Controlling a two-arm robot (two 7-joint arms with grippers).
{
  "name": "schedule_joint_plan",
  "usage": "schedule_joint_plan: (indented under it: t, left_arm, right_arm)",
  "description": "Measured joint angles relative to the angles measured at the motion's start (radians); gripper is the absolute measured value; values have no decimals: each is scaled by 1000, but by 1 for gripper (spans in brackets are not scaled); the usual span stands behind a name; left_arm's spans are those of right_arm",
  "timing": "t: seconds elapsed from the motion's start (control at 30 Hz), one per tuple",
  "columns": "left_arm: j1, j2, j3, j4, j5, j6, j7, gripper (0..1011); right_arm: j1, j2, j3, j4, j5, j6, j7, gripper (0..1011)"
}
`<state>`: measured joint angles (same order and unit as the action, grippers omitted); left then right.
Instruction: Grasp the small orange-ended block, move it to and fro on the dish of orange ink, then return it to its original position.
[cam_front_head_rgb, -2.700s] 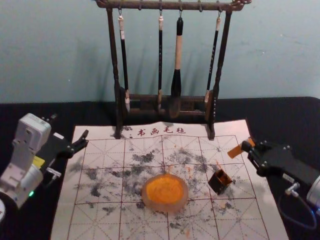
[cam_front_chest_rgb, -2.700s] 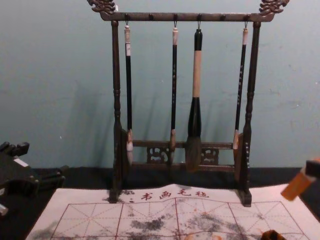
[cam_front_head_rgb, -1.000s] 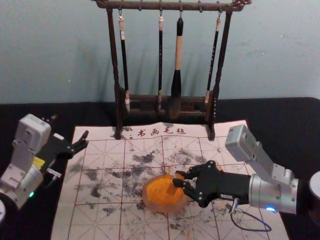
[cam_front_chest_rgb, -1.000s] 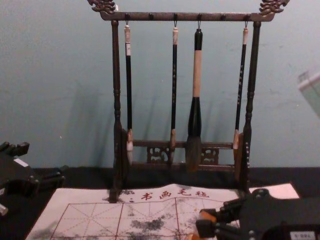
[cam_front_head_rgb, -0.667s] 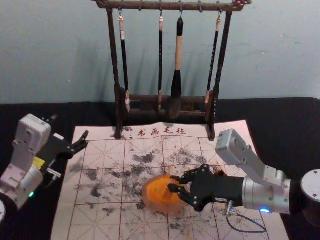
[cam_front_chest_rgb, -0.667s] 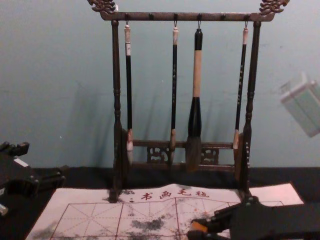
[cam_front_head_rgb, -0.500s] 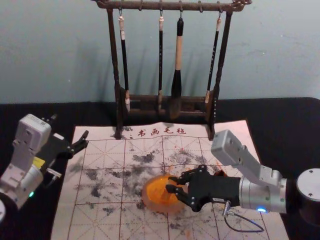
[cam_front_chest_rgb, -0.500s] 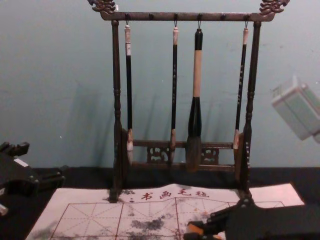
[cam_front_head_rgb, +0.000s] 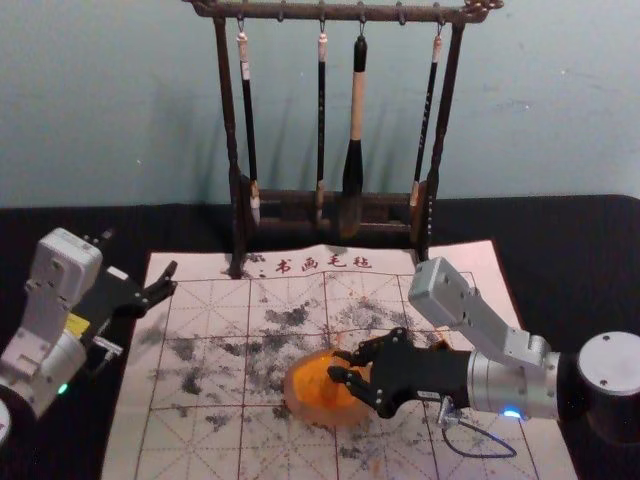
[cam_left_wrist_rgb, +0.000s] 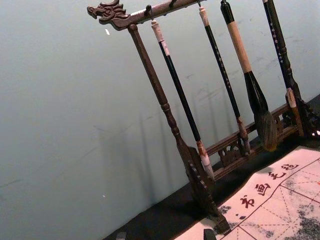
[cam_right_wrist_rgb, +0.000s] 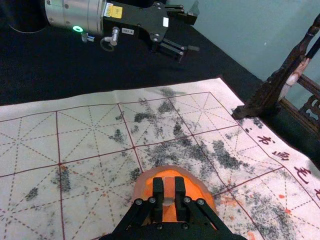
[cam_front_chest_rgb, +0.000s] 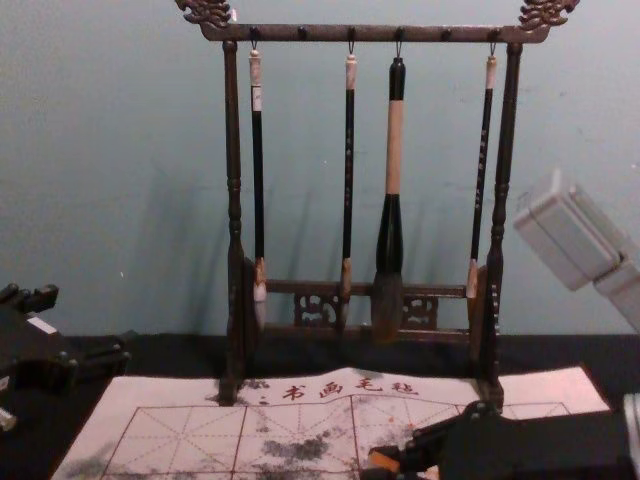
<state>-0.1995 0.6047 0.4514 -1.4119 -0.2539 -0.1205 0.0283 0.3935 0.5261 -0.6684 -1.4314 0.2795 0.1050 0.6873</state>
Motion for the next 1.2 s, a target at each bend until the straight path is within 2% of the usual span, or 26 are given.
schedule_joint_plan:
  t: [0.53,0.77,1.2]
  left_arm:
    - [0,0,0,0,0,0,0,1001]
    - [0,0,0,0,0,0,0,1001]
    - [0,0,0,0,0,0,0,1001]
  right_arm:
    - [22,-17,13,38,-10,12,-18,108]
    - [15,-4,25,28,-9,18,-23,107]
    - [-24,38,38,-39,0,22,-16,108]
